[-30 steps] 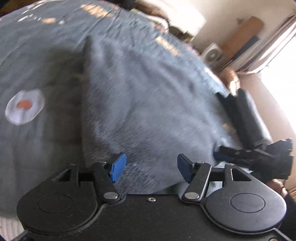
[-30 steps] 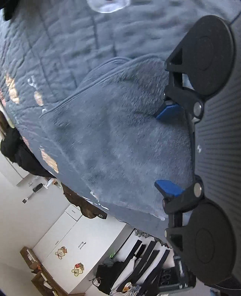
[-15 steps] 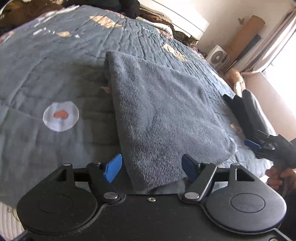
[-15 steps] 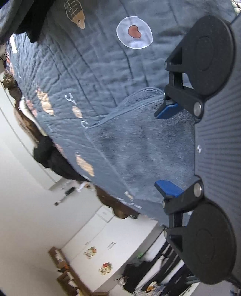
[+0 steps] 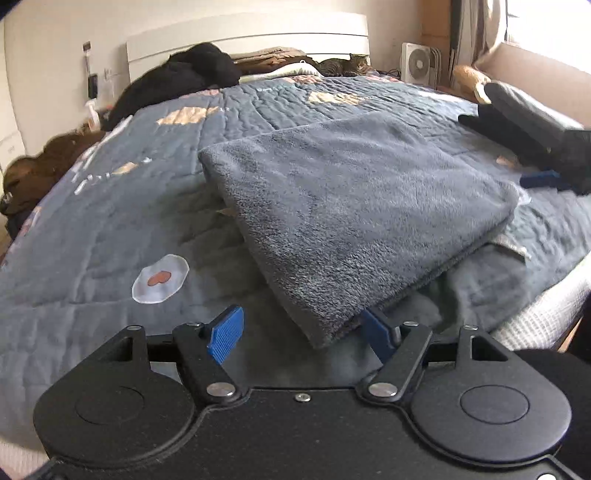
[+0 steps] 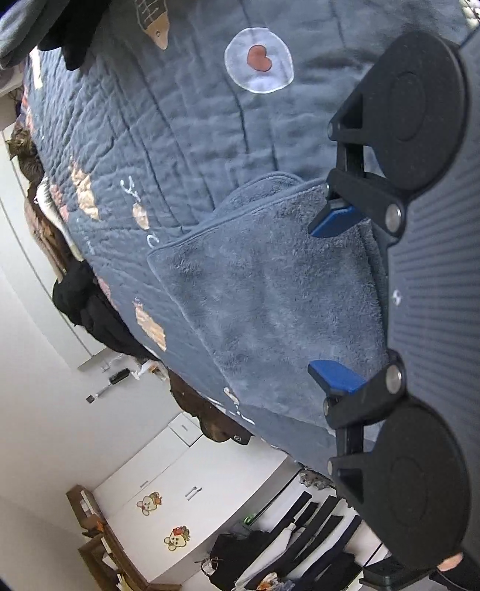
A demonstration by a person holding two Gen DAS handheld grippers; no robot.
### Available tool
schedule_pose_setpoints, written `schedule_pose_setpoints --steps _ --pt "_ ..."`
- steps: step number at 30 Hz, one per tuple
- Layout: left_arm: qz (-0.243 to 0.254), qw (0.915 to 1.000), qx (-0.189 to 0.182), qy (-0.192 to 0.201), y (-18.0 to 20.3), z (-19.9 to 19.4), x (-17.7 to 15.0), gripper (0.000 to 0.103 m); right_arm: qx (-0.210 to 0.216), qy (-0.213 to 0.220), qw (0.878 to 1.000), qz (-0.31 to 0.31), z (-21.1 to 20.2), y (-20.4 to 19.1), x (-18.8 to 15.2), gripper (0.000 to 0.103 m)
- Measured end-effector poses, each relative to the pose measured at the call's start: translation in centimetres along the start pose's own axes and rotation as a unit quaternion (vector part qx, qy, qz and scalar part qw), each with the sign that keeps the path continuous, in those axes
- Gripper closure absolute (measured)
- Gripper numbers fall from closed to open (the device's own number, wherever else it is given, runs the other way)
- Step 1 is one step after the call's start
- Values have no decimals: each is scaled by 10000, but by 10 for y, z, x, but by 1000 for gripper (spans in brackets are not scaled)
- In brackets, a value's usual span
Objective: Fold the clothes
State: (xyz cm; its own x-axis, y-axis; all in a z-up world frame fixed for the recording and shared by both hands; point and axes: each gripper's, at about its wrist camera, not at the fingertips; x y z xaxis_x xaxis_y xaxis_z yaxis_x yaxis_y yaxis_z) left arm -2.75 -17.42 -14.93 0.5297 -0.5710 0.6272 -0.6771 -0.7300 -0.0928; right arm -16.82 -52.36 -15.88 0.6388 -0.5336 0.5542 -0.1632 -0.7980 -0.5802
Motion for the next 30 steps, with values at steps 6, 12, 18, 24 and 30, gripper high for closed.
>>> schedule_pose_setpoints --steps 6,12,18,24,30 --pt "950 9931 679 96 33 12 -8 33 -6 -20 10000 -23 -8 4 -5 31" --pt "2112 9666 1420 313 64 18 -20 33 -102 -160 9994 -290 -15 0 -14 31" --pt "2995 9351 1877 267 80 38 -30 34 -145 -234 9993 -255 -27 -1 -21 31" --pt "3179 9262 2014 245 74 47 -24 60 -14 -107 9991 -419 -45 -12 -24 31" --pt "2884 9365 1945 444 61 35 -14 71 -39 -252 9986 -472 -42 -7 -27 31"
Point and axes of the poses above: each gripper's, at about its wrist camera, not at the fingertips, and z roughly the way its jaws point, y to its right, x to its top, and after that the axes turned 10 degrees about -y, right-handed
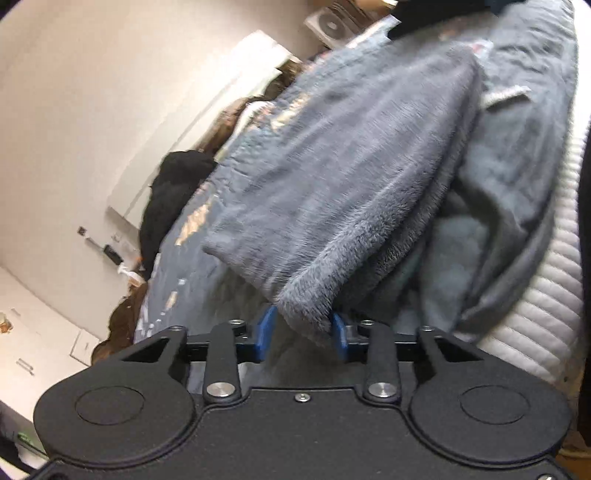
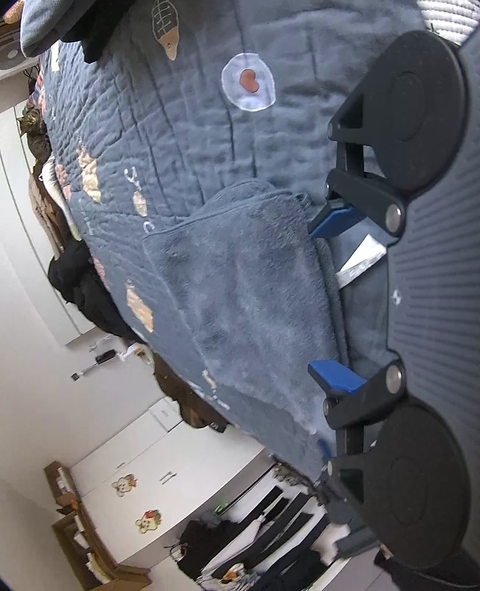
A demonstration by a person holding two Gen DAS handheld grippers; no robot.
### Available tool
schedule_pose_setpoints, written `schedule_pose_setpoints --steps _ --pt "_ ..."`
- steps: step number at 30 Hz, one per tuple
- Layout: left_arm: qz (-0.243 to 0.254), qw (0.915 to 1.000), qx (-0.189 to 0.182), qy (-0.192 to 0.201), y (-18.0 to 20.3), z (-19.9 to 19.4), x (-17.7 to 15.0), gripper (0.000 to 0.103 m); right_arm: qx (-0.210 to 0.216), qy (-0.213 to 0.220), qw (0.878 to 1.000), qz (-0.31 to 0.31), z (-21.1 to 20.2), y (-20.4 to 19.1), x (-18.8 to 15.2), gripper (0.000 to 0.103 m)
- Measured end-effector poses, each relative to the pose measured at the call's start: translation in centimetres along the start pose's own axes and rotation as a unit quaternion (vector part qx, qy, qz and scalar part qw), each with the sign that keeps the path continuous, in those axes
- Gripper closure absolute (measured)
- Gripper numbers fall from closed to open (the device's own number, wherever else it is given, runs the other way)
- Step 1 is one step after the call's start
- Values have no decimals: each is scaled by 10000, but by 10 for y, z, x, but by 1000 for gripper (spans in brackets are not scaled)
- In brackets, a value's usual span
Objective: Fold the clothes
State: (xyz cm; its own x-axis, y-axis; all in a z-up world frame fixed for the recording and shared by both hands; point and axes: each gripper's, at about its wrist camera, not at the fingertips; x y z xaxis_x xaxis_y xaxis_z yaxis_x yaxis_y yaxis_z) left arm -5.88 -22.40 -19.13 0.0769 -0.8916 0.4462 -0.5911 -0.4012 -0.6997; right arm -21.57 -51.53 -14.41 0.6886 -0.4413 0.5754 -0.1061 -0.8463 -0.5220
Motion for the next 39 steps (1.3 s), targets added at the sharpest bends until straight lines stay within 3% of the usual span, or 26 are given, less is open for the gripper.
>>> schedule_pose_setpoints --steps 7,10,13,17,22,25,27,31,34,39 --pt "568 9982 164 -136 16 10 5 63 -102 -180 9998 -47 20 5 1 31" --pt "907 9951 381 -77 27 7 0 52 -137 -266 9994 -174 28 0 -1 31" --pt "966 9945 414 -10 29 2 -3 51 -254 -336 9981 -460 33 -11 -4 31" --pt "1211 9904 652 168 34 0 -5 47 -77 -542 9969 -570 44 -22 -4 31" --pt "1558 9859 573 224 49 3 -7 47 -122 -861 9962 -69 59 -17 -11 31" --pt "1343 9895 463 281 48 2 -6 47 -319 -726 9966 234 59 -6 -8 31" --pt "1181 9919 407 247 44 5 -5 47 -233 -619 9946 802 59 10 -4 31" --pt "1079 9933 379 156 40 11 -3 47 256 -456 9851 1639 63 30 2 31" --pt "956 9946 388 122 37 13 -1 47 551 -435 9712 2279 69 44 3 31" --pt "932 9949 364 103 38 12 0 47 634 -306 9546 2893 74 59 -1 31"
Point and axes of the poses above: each gripper's, at about its wrist camera, not at the fingertips, and z roughly the way its jaws point, y to its right, x to its top, and after that the axes turned 10 degrees about -y, right-handed
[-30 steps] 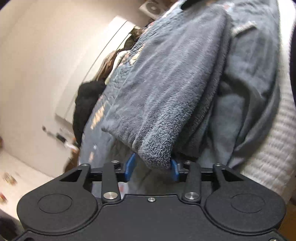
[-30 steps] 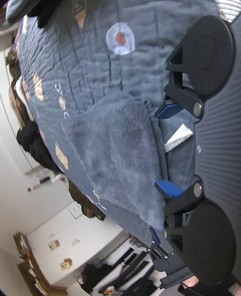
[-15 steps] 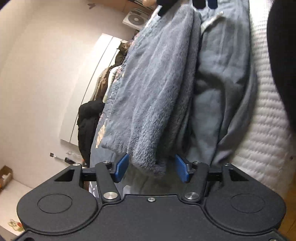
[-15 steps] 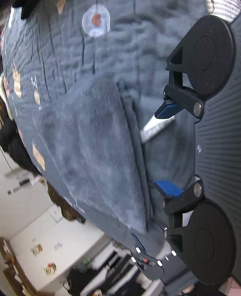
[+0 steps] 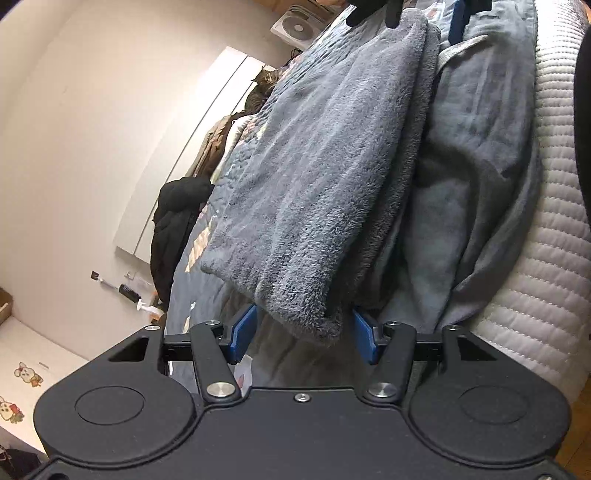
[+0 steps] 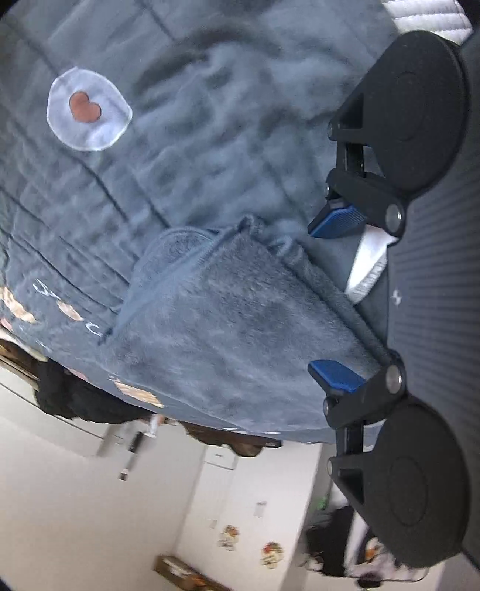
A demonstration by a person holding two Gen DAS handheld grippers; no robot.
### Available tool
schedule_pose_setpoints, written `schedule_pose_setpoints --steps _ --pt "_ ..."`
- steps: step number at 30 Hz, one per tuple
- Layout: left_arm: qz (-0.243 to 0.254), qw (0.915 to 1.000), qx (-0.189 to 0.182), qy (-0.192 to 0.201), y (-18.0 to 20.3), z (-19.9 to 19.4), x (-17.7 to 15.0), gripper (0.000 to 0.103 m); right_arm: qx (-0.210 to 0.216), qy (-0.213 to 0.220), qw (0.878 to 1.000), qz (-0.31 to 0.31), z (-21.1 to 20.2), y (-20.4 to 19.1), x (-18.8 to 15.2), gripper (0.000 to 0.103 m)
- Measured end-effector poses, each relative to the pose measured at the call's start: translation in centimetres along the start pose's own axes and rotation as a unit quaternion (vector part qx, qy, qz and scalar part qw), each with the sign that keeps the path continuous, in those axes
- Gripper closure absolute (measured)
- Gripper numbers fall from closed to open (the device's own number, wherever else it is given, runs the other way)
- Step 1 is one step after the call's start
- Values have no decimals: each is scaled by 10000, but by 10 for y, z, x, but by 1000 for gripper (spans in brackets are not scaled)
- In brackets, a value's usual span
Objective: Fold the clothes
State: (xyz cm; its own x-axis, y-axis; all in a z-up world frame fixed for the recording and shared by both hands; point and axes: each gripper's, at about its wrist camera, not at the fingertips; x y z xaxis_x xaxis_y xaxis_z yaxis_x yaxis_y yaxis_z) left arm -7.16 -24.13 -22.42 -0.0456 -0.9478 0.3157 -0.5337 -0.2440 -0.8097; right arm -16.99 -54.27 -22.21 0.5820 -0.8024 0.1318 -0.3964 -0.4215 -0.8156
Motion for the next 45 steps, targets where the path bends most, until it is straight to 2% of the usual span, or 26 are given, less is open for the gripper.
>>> schedule_pose_setpoints --steps 2,4,5,6,13,15,18,23,31,34,38,41,45 --pt "45 10000 16 11 1 0 1 47 119 70 9997 216 0 4 3 34" --pt "73 10000 21 16 1 2 2 47 154 160 9991 372 0 6 5 48" --pt "71 10000 24 30 0 2 2 47 156 206 9987 430 -1 7 5 70" --pt "61 10000 22 43 -1 1 3 47 137 256 9985 460 -2 6 6 82" --pt "46 10000 -62 -13 -6 3 2 55 493 521 9962 486 -23 -8 9 86" --pt "-34 9999 -144 -14 -9 3 2 70 475 570 9965 384 -28 -11 12 87" --pt "-100 9996 -249 -12 -12 5 3 83 443 621 9970 161 -29 -21 19 87" --pt "-229 9993 -306 31 -21 4 5 86 299 607 9977 -1 -16 -31 33 90" --pt "-718 9969 -253 189 -62 -8 18 87 603 654 9958 -228 -28 -66 49 90" --pt "-704 9968 -342 167 -67 -8 21 87 647 589 9958 -281 -34 -74 49 90" --pt "-478 9971 -581 62 -52 -13 15 88 389 402 9978 -344 -38 -66 40 90" --pt "-273 9973 -681 -57 -36 -9 5 87 -14 279 9989 -369 -31 -47 30 90" --pt "-51 9979 -626 -188 -12 -4 -2 83 -337 235 9982 -428 -18 -25 18 87"
Point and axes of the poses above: each gripper's, at about its wrist camera, not at the fingertips, and z roughly the way its jaws point, y to its right, x to its top, and after that the axes turned 10 degrees about -y, right-handed
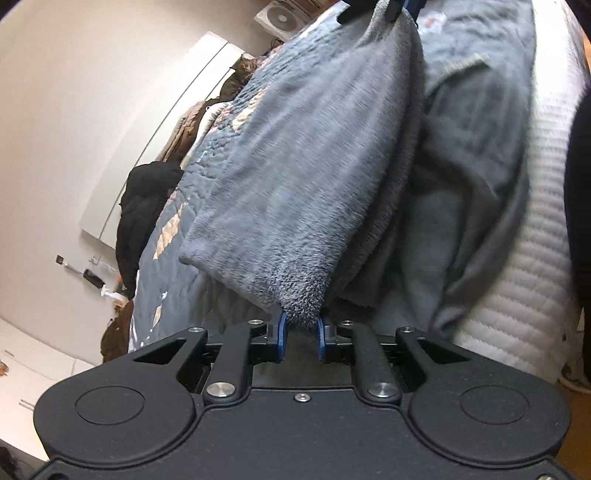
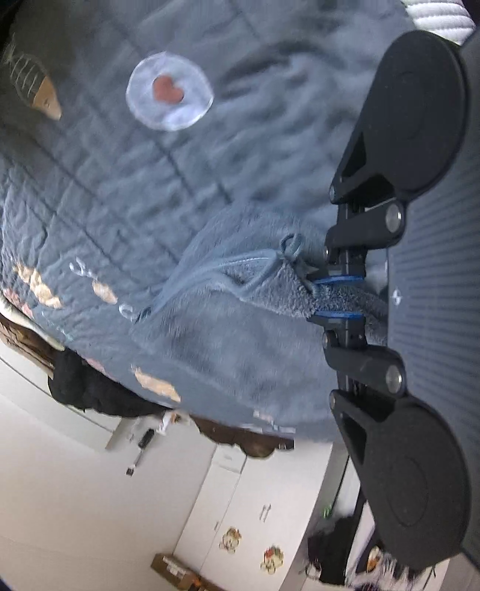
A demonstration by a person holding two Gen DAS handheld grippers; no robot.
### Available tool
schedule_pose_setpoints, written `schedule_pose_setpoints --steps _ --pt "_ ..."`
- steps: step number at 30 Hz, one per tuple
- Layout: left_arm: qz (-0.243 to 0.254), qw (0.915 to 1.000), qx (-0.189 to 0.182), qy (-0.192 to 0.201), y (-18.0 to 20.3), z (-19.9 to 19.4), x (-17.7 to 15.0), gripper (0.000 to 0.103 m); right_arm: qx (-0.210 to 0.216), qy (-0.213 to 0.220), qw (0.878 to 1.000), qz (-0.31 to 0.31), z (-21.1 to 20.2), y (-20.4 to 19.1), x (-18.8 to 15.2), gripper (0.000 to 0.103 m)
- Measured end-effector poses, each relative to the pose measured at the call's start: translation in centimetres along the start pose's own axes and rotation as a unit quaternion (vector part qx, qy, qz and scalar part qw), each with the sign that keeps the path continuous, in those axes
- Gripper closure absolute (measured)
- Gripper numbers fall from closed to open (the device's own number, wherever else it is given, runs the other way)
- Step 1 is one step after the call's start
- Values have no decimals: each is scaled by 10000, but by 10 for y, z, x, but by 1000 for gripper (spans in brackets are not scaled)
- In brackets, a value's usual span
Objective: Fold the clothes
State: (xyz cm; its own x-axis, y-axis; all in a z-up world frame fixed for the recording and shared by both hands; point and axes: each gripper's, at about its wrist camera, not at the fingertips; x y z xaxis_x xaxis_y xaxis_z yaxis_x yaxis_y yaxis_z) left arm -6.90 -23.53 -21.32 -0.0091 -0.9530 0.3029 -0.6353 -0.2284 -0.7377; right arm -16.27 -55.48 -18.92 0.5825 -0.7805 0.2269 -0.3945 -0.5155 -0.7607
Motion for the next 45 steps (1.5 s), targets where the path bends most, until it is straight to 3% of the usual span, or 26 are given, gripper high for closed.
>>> schedule_pose_setpoints --steps 4,6,10,13,14,15,16,18,23,29,33,40,45 --pt "209 9994 287 2 14 3 0 71 -104 -27 9996 -271 8 -1 -3 78" --pt "291 9982 523 90 19 1 -1 62 -100 -93 9993 -350 11 -5 -3 58" --pt "441 9956 807 202 25 2 -1 53 -201 -110 9991 -367 18 -8 -3 53" --pt "821 9921 924 225 36 9 -3 51 -207 -63 9996 -204 22 -6 -2 56" --pt "947 9906 959 233 39 11 -4 51 -211 -60 9997 -142 23 -5 -1 66" --pt "1045 9893 985 252 42 13 -5 51 -207 -52 9997 -88 25 -4 0 85" --pt "1060 9890 983 306 41 13 -6 54 -192 -36 9998 -44 25 -3 1 87" --pt "935 9907 930 343 36 15 -5 86 -132 30 9999 45 26 -4 2 89" --pt "257 9988 331 255 -12 10 9 88 140 158 9997 142 18 -20 15 90" --pt "-113 9997 -74 217 -80 6 33 88 350 175 9989 -243 6 -70 56 90" --pt "-255 9992 -270 171 -103 4 36 88 451 99 9981 -400 2 -94 75 90" --pt "-321 9993 -196 18 -146 23 59 88 416 51 9975 -575 10 -130 112 90" --pt "-656 9977 135 -89 -209 51 93 89 356 244 9962 -762 26 -172 164 90"
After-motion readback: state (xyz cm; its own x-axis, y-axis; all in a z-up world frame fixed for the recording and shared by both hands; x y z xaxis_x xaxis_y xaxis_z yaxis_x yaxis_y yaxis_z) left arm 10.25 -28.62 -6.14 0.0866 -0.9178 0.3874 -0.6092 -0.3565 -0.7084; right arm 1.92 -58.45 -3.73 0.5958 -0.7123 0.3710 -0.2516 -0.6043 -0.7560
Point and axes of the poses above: each gripper's, at about its wrist camera, not at the fingertips, and z roughly the way its jaws point, y to its right, x to its top, and after that the axes turned 10 degrees about -y, right-handed
